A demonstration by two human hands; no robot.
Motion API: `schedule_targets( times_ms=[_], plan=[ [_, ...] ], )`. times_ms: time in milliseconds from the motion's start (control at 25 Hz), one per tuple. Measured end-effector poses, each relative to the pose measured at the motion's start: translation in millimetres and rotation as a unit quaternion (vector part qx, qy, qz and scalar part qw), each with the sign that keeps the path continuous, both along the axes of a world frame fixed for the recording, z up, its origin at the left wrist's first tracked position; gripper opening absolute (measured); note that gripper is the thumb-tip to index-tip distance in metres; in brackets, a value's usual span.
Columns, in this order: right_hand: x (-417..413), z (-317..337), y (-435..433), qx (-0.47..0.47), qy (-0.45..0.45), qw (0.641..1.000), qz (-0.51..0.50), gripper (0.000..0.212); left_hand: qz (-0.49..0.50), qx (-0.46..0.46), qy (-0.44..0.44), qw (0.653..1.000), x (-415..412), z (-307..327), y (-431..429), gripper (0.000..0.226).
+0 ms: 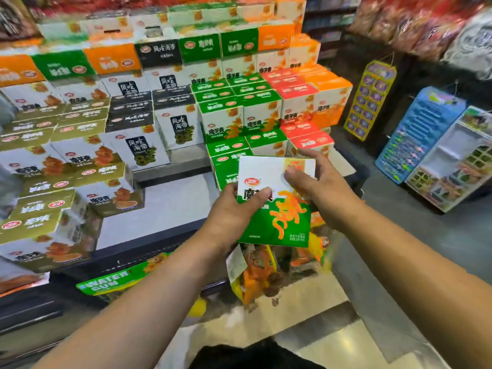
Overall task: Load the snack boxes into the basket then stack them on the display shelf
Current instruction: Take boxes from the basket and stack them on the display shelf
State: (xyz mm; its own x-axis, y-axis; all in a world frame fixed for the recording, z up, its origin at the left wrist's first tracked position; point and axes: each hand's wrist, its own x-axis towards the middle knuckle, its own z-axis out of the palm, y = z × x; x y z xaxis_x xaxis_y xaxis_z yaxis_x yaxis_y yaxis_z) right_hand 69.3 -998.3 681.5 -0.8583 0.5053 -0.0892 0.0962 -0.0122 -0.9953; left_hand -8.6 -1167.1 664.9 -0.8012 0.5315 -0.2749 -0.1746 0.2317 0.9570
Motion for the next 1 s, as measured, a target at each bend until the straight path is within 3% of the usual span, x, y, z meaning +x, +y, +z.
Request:
schedule_targets(
  times_ms=[160,280,400,560,720,1000],
  plan=[
    [-12,13,40,0.04,0.005,0.999,0.014,0.044,0.0,-0.023,0.046,0.999,-15,11,38,0.086],
    [-28,22,64,0.017,0.011,0.999,0.028,0.049,-0.014,-0.01,0.044,0.999,-42,23,59,0.069],
    [-47,29,81,0.03,0.008,0.998,0.046,0.054,-0.028,0.017,0.04,0.999,-74,34,76,0.073],
    [-74,40,108,0.064,0.011,0.996,0.06,0.058,-0.037,0.058,0.038,0.997,-108,45,96,0.042],
    [-101,47,136,0.121,-0.022,0.988,0.089,0.056,-0.055,0.065,0.041,0.996,-134,45,113,0.056],
    [-141,26,170,0.098,-0.036,0.988,0.118,0.049,-0.035,0.028,0.039,0.998,-160,31,134,0.042]
  ],
)
